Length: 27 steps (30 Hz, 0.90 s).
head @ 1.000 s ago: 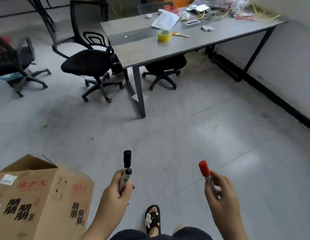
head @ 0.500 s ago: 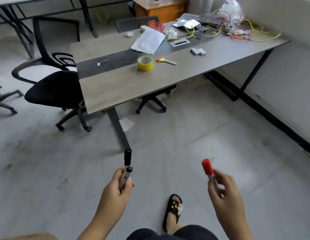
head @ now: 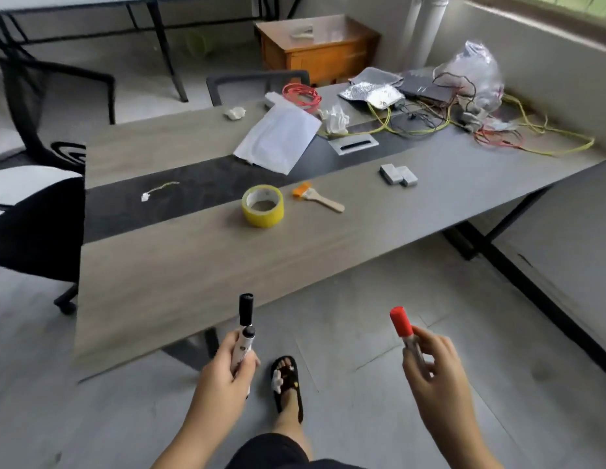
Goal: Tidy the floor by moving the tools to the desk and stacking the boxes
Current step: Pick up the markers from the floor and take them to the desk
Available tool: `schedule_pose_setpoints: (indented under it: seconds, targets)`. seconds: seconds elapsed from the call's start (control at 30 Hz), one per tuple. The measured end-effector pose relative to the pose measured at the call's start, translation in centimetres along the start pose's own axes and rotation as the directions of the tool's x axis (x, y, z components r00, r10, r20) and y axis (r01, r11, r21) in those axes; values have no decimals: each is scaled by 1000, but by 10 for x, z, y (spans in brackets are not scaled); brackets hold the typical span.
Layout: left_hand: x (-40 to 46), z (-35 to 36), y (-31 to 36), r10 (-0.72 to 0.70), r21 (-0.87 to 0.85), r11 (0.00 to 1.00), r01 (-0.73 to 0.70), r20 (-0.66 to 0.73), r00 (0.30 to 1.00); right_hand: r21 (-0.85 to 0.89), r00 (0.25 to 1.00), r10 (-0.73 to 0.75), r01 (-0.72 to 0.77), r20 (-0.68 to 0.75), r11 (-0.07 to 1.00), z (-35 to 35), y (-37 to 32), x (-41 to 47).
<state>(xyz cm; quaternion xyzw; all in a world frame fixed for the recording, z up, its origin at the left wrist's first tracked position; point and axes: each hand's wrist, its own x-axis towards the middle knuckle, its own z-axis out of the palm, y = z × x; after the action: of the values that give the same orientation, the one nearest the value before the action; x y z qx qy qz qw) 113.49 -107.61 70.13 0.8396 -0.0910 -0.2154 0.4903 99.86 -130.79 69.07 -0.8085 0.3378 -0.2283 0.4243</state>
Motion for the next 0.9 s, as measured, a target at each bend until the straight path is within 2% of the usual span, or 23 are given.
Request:
schedule_pose_setpoints:
  seconds: [0.2,0.3,0.37,0.47,0.63,0.73,0.9]
  targets:
    - [158,-2,59,84,80,992,-94,112,990,23,1000,8,-9,20,1000,46,-27,138]
    - [227,6,86,94,105,988,-117,201,975,60,994,90,-93,57,994,66,-37,200]
    - [253,12,99,78,107,988,-108,259,963,68,991,101,-107,85,992,73,-40,229]
    - [309,29,121,-22,135,991,-23,320,947,-7,979,128,-128,159,992,87,-33,296]
    - [400,74,153,-190,100,980,170,245,951,-128,943,168,-136,286,982,113,-17,413]
    - [451,104,165,-293,78,956,283,165,942,-209,916,153,-78,371,975,133,-8,473]
    - [510,143,176,-334,249,910,333,-39,942,-301,851,142,20,506,953,175,-6,535]
